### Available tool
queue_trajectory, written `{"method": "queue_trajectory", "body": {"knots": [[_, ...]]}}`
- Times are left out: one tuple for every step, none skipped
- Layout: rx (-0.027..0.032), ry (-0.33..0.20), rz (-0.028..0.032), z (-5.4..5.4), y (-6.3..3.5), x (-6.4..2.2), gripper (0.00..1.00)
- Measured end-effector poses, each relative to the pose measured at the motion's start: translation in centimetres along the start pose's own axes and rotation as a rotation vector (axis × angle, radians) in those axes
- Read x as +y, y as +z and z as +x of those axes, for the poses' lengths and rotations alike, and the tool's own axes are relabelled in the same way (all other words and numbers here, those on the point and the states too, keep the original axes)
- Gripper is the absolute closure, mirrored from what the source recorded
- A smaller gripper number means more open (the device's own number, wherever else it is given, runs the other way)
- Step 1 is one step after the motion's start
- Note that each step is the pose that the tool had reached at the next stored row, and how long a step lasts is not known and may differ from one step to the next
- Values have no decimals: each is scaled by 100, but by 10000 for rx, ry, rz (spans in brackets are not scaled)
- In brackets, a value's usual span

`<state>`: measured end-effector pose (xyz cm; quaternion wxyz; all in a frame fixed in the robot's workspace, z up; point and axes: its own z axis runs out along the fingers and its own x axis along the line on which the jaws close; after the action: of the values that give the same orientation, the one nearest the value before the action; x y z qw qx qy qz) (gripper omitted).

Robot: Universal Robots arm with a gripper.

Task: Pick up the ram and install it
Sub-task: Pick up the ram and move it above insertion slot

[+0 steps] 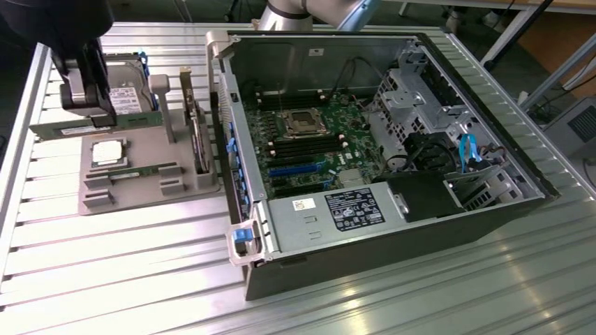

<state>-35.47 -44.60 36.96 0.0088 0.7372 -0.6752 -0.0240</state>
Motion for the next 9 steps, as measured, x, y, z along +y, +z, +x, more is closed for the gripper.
{"method": "queue_trajectory", "body": {"knots": [[0,0,0,0,-15,1,87],[-1,-1,0,0,-23,1,87],[-1,-1,2,-1,-32,2,87],[0,0,0,-2,-55,2,87],[-1,-1,1,-2,-77,3,87],[-1,-1,0,-3,-137,6,87],[0,0,0,-4,-163,7,87],[-1,-1,1,-5,-192,8,87],[-1,-1,1,-5,-223,10,87]]}}
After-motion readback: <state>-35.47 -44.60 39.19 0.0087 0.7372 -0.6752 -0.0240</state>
